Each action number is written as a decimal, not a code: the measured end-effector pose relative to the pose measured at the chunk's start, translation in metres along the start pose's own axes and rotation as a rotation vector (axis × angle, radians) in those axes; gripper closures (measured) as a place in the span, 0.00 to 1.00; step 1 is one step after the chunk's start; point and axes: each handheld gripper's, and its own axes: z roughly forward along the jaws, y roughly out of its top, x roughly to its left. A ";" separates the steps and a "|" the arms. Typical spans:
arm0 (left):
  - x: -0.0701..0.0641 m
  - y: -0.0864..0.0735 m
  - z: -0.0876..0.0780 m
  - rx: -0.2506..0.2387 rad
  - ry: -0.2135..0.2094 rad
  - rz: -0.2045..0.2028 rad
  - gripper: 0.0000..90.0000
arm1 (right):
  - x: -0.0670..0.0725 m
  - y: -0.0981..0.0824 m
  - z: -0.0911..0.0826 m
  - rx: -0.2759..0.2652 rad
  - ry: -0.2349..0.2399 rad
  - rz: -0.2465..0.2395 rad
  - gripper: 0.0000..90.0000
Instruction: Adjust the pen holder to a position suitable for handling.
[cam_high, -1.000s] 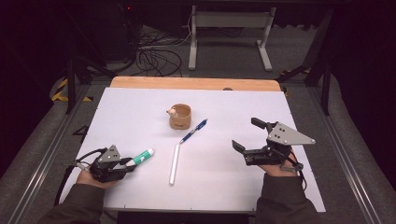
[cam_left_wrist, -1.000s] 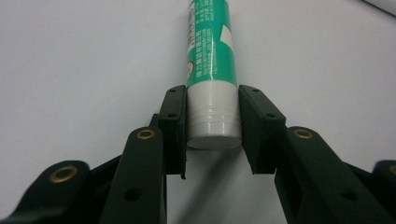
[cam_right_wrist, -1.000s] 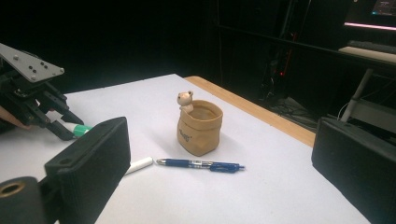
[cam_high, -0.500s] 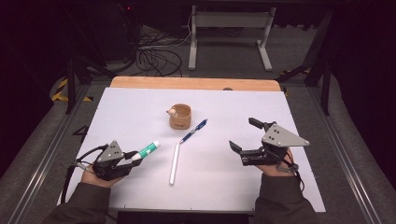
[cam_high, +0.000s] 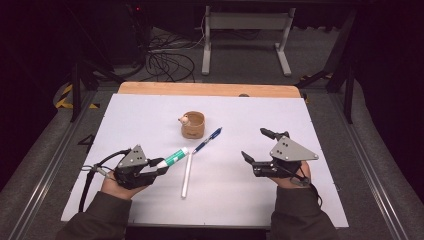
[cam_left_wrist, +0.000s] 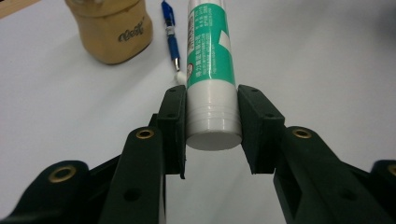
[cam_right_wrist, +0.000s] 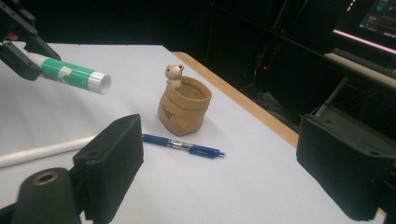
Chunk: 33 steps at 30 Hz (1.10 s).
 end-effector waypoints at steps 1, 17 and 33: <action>-0.002 0.003 0.001 -0.003 -0.004 0.001 0.72 | 0.001 0.000 0.001 0.001 -0.001 -0.014 0.19; -0.024 0.039 0.032 -0.023 -0.071 0.039 0.72 | 0.012 0.001 0.010 0.038 0.009 -0.098 0.28; -0.028 0.056 0.052 -0.017 -0.090 0.039 0.72 | 0.030 0.002 0.026 0.094 0.024 -0.208 0.35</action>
